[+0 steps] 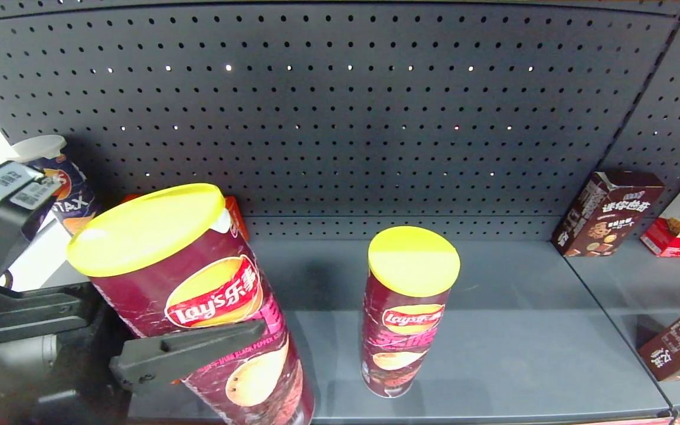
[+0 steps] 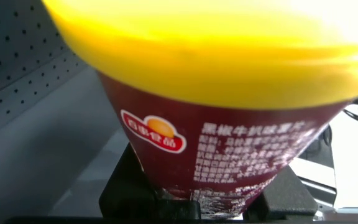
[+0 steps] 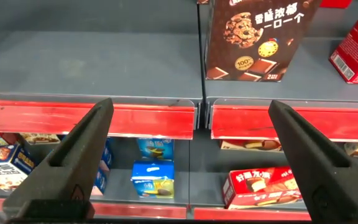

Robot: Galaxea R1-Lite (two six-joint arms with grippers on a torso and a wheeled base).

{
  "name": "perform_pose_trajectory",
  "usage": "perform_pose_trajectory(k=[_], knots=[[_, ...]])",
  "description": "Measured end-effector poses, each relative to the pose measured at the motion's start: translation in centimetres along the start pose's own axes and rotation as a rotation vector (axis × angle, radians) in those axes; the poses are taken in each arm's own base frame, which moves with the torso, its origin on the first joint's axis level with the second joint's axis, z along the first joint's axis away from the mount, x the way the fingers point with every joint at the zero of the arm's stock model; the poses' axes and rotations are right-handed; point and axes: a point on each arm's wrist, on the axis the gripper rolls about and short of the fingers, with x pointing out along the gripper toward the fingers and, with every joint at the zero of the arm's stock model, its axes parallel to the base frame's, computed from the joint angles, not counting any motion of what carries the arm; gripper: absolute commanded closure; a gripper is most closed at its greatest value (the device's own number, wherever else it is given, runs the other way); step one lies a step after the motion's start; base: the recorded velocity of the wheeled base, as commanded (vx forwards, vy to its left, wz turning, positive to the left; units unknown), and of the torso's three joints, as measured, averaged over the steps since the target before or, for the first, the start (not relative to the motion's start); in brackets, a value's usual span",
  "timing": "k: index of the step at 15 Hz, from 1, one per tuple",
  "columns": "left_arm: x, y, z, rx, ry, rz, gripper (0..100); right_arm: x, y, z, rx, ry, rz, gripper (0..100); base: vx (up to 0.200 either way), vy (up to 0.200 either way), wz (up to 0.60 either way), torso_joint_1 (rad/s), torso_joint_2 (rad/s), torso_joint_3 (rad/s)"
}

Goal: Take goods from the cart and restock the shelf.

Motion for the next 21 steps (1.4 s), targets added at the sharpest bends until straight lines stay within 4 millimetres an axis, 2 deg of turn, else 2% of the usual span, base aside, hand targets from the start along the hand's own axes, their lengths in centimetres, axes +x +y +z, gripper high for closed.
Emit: perform_pose_trajectory(k=[4,12,15,21], knots=[[1.4,0.8,0.2,-0.016,0.019,-0.004,100,0.0,0.0,0.0,0.000,0.000,0.000,0,0.000,0.000,0.00,0.000,0.00,0.000],[6.3,6.6,2.6,0.112,0.061,0.086,100,0.0,0.0,0.0,0.000,0.000,0.000,0,0.000,0.000,0.00,0.000,0.00,0.000],[8.9,9.1,2.5,0.245,0.075,0.088,100,0.0,0.0,0.0,0.000,0.000,0.000,0,0.000,0.000,0.00,0.000,0.00,0.000],[12.5,12.3,1.8,0.248,0.086,0.069,100,0.0,0.0,0.0,-0.001,0.000,0.000,0,0.000,0.000,0.00,0.000,0.00,0.000]])
